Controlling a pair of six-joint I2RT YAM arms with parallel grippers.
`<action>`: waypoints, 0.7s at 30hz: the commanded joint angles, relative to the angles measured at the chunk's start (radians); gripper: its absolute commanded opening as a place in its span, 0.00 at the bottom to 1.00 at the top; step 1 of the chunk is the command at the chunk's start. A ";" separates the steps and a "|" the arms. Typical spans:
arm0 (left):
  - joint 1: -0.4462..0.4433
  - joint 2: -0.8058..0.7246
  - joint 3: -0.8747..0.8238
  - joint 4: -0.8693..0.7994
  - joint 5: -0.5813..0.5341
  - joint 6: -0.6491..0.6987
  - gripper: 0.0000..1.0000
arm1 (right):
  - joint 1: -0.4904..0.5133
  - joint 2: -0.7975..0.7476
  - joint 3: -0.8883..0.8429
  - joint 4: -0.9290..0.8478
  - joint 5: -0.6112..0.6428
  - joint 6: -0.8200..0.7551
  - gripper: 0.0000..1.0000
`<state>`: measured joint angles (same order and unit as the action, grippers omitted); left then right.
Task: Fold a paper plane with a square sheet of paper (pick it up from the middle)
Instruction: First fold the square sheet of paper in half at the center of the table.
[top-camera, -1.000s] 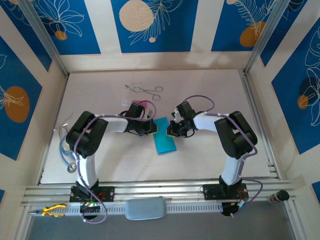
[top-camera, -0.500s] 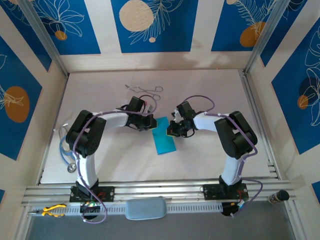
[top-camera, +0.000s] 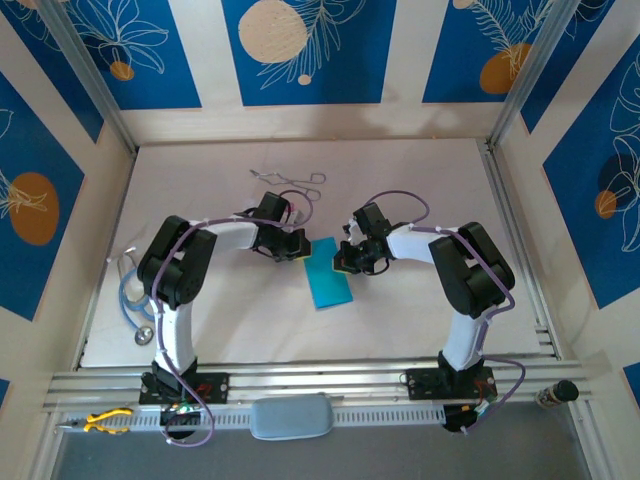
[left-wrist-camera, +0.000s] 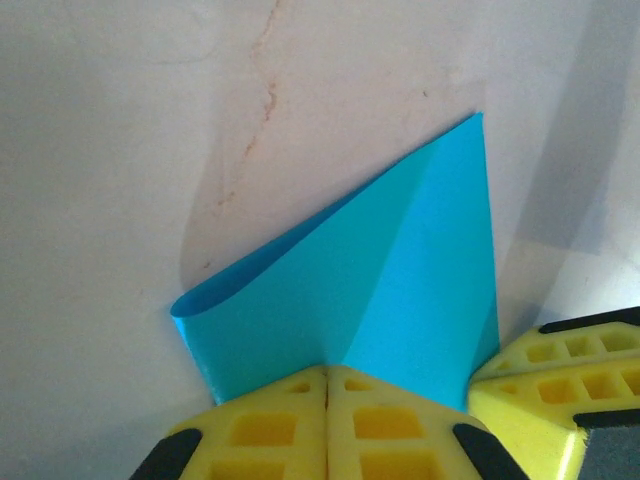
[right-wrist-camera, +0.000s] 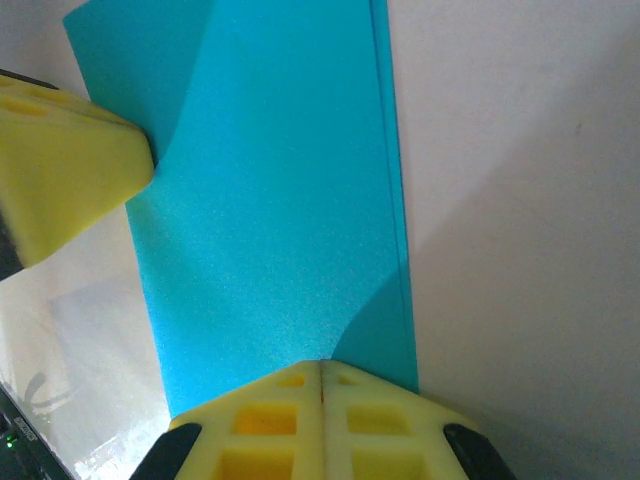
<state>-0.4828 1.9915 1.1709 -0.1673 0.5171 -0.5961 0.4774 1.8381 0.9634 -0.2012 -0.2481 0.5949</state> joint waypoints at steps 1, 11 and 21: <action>0.020 -0.001 0.030 -0.032 0.035 -0.013 0.10 | -0.005 0.067 -0.034 -0.158 0.110 -0.016 0.00; 0.030 0.075 0.106 -0.091 0.029 0.004 0.10 | -0.002 0.064 -0.033 -0.162 0.113 -0.012 0.00; 0.065 0.106 0.111 -0.115 -0.044 0.029 0.10 | -0.001 0.059 -0.040 -0.172 0.127 -0.014 0.00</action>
<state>-0.4534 2.0647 1.2747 -0.2180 0.5491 -0.5922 0.4778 1.8385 0.9680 -0.2111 -0.2459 0.5949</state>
